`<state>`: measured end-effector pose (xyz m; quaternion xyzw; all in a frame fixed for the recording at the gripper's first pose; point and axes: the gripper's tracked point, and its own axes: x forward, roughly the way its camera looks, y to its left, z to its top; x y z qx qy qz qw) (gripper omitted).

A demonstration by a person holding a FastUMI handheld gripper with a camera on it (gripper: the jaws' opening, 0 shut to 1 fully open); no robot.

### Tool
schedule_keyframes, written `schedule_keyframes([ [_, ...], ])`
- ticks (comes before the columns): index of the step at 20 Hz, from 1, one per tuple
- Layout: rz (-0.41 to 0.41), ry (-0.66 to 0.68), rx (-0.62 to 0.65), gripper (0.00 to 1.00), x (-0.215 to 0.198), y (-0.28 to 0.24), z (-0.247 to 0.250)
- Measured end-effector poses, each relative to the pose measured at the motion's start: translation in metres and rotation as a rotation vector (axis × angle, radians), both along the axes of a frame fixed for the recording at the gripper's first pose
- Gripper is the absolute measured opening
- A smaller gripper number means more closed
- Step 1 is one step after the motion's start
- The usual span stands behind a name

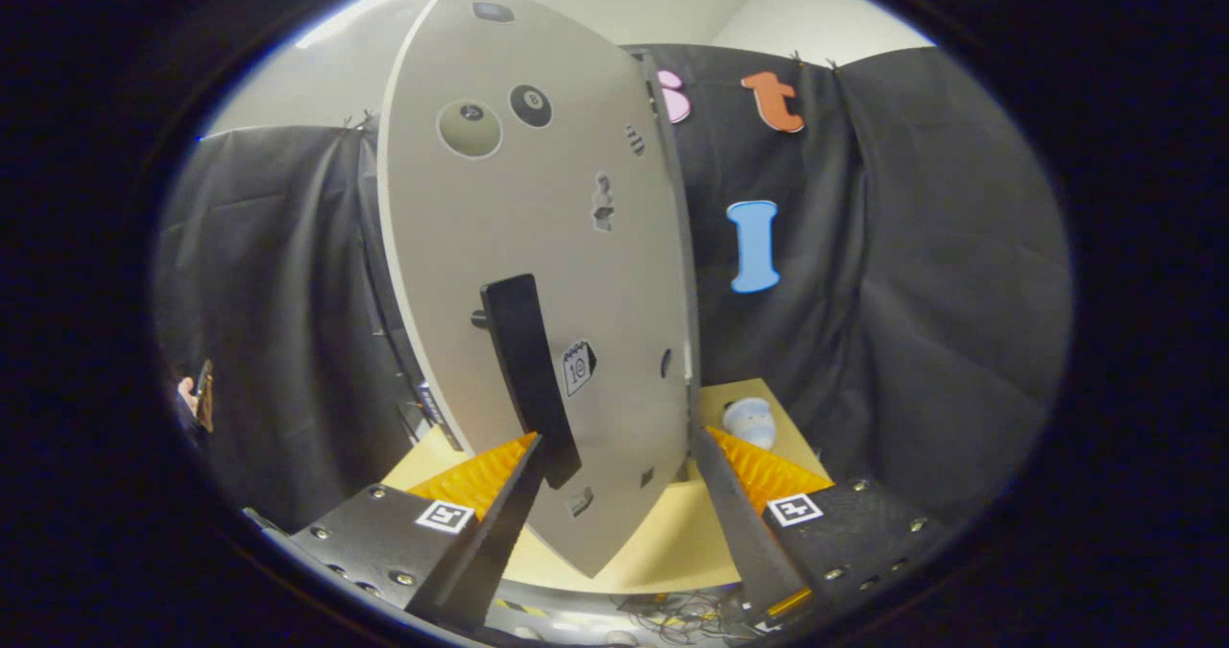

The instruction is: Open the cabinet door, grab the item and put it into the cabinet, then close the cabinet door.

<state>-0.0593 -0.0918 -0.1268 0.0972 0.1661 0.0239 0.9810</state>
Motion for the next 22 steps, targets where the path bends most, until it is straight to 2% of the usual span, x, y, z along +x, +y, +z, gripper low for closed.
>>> schedule_keyframes([
  [5,0.141,-0.037,0.077,0.96,0.041,0.055,0.007],
  [9,0.211,-0.048,0.068,0.98,0.074,0.089,0.008],
  [12,0.227,-0.059,0.065,0.98,0.096,0.103,0.006],
  [17,0.206,-0.078,0.032,0.98,0.128,0.115,0.010],
  [22,0.196,-0.092,-0.003,0.98,0.138,0.119,0.010],
])
